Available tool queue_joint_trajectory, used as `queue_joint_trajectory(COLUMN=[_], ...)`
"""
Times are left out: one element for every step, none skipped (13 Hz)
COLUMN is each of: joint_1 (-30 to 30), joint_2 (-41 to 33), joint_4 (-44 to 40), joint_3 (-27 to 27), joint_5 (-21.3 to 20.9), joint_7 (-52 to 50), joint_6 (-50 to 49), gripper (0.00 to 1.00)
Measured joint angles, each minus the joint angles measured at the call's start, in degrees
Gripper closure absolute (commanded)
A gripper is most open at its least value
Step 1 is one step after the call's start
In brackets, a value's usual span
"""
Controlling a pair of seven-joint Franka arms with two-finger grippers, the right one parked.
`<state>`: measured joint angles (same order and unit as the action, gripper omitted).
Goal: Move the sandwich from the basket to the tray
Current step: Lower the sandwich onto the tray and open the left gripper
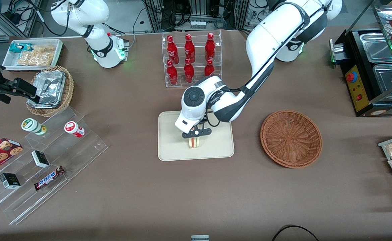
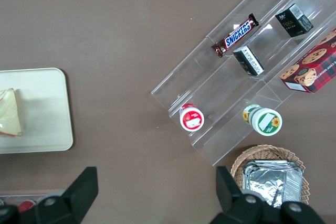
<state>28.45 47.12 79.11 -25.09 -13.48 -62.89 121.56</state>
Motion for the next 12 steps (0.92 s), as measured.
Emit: queue_joint_trajectory(joint_1=[0.1, 0.1, 0.2, 0.2, 0.2, 0.1, 0.1, 0.0, -0.1, -0.1, -0.1, -0.2], joint_2=[0.1, 0.2, 0.3, 0.3, 0.3, 0.3, 0.3, 0.3, 0.1, -0.5, -1.4, -2.8], joint_4=[0.0, 0.0, 0.0, 0.0, -0.1, -0.2, -0.5, -1.0, -1.6, -2.1, -2.5, -2.7], joint_3=[0.0, 0.0, 0.0, 0.0, 0.0, 0.0, 0.0, 0.0, 0.0, 0.0, 0.0, 0.0], joint_5=[0.0, 0.0, 0.0, 0.0, 0.0, 0.0, 0.0, 0.1, 0.3, 0.3, 0.3, 0.3], joint_7=[0.0, 0.2, 0.5, 0.6, 0.6, 0.6, 0.6, 0.4, -0.1, -1.0, -1.8, -2.2], joint_6=[0.0, 0.0, 0.0, 0.0, 0.0, 0.0, 0.0, 0.0, 0.0, 0.0, -0.5, -1.9], gripper=[0.94, 0.76, 0.12, 0.00, 0.00, 0.00, 0.00, 0.00, 0.00, 0.00, 0.00, 0.00])
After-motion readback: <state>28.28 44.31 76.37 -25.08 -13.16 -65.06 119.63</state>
